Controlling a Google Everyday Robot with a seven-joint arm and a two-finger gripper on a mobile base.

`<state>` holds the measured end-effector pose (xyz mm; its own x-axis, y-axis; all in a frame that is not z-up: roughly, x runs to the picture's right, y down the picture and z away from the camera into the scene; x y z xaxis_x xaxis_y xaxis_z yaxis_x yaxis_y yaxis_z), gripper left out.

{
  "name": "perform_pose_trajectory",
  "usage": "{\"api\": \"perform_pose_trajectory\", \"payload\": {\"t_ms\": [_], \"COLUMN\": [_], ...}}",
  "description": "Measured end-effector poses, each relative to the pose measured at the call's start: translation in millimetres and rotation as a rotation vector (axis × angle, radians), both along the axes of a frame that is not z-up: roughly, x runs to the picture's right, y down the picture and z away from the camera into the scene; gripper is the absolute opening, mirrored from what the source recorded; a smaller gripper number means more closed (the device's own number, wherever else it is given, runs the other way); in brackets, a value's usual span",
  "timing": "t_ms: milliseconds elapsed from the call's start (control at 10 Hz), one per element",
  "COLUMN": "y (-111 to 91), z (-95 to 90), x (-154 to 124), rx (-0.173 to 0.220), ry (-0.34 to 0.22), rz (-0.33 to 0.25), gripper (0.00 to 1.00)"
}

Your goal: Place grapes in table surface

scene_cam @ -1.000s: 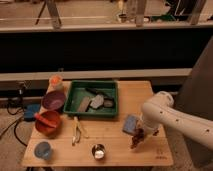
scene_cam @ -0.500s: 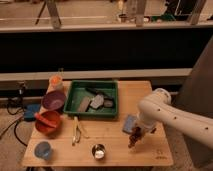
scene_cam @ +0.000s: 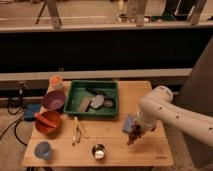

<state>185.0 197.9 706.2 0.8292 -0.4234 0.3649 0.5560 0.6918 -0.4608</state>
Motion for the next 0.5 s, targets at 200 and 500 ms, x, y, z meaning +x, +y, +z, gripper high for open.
{"api": "perform_pose_trajectory", "payload": {"t_ms": [200,500], "y": [-15,-19], "z": [-19.7,-28.5], "x": [14,25], "rx": [0.027,0.033], "ry": [0.005,-0.027], "rz": [0.037,0.079], "gripper": [0.0,0.0]}}
